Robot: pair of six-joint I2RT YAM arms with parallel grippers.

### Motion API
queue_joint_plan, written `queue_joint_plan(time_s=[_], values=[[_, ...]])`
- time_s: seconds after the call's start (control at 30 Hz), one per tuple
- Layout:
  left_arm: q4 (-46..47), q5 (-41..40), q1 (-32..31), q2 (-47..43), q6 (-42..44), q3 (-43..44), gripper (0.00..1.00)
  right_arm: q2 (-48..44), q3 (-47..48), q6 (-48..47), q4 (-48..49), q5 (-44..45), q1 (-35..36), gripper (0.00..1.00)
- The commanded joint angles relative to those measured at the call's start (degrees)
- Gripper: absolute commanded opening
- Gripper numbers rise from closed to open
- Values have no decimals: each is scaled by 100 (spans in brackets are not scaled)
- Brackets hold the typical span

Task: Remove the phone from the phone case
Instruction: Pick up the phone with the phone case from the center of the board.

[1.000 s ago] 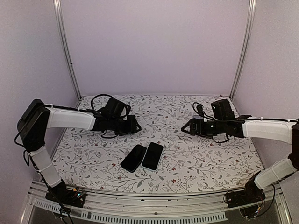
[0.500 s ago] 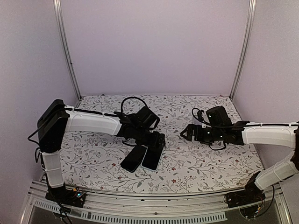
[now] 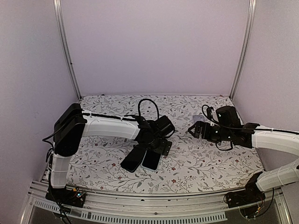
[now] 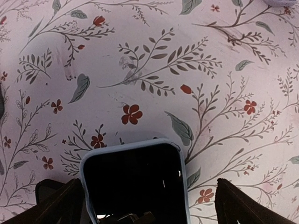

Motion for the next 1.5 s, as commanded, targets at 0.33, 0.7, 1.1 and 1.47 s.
queue_joint_plan(time_s=[0.33, 0.7, 1.1, 1.47], values=[[-575, -387, -43, 370, -38, 394, 99, -70, -47, -188, 10, 55, -55, 99], [-539, -371, -40, 677, 85, 545, 99, -18, -39, -162, 19, -1, -55, 99], [-368, -410, 6, 479, 247, 510, 52, 188, -1, -144, 193, -243, -52, 99], [514, 464, 430, -541, 17, 40, 44, 260, -383, -102, 1086, -1096, -51, 99]])
